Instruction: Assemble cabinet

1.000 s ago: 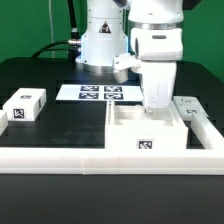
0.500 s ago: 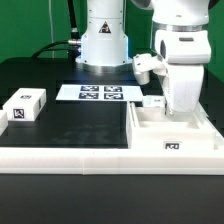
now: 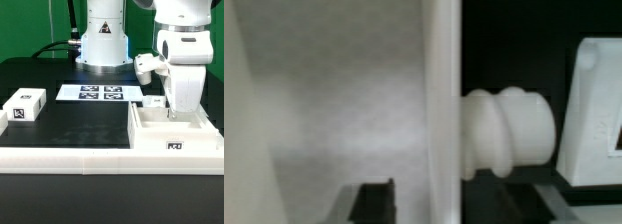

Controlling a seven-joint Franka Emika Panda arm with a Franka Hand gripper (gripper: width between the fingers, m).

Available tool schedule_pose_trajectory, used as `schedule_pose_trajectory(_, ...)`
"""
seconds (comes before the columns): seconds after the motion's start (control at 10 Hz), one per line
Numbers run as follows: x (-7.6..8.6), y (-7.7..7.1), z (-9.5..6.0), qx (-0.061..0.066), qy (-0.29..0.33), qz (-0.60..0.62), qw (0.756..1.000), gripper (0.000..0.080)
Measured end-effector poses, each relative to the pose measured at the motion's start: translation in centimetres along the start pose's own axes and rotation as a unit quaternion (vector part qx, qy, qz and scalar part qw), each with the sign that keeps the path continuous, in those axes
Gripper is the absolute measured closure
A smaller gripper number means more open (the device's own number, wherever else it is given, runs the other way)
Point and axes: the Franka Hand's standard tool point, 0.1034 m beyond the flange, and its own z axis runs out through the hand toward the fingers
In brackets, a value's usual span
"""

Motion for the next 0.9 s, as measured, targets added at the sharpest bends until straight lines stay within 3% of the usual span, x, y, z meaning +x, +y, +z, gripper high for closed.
schedule_pose_trajectory(0.1, -0.04, 0.01, 0.0, 0.0, 0.0, 0.0, 1.0, 0.034)
schedule_pose_trajectory(0.2, -0.07, 0.01, 0.0, 0.0, 0.0, 0.001, 1.0, 0.0205)
schedule_pose_trajectory(0.3, -0.09, 0.02, 0.0, 0.0, 0.0, 0.001, 1.0, 0.0205)
schedule_pose_trajectory(0.4, -0.12, 0.03, 0.0, 0.0, 0.0, 0.001, 1.0, 0.0044)
schedule_pose_trajectory(0.7, -0.21, 0.01, -0.03, 0.0, 0.0, 0.002, 1.0, 0.0002)
schedule_pose_trajectory(0.9, -0.35, -0.34, -0.86, -0.002, -0.002, 0.001, 1.0, 0.0002)
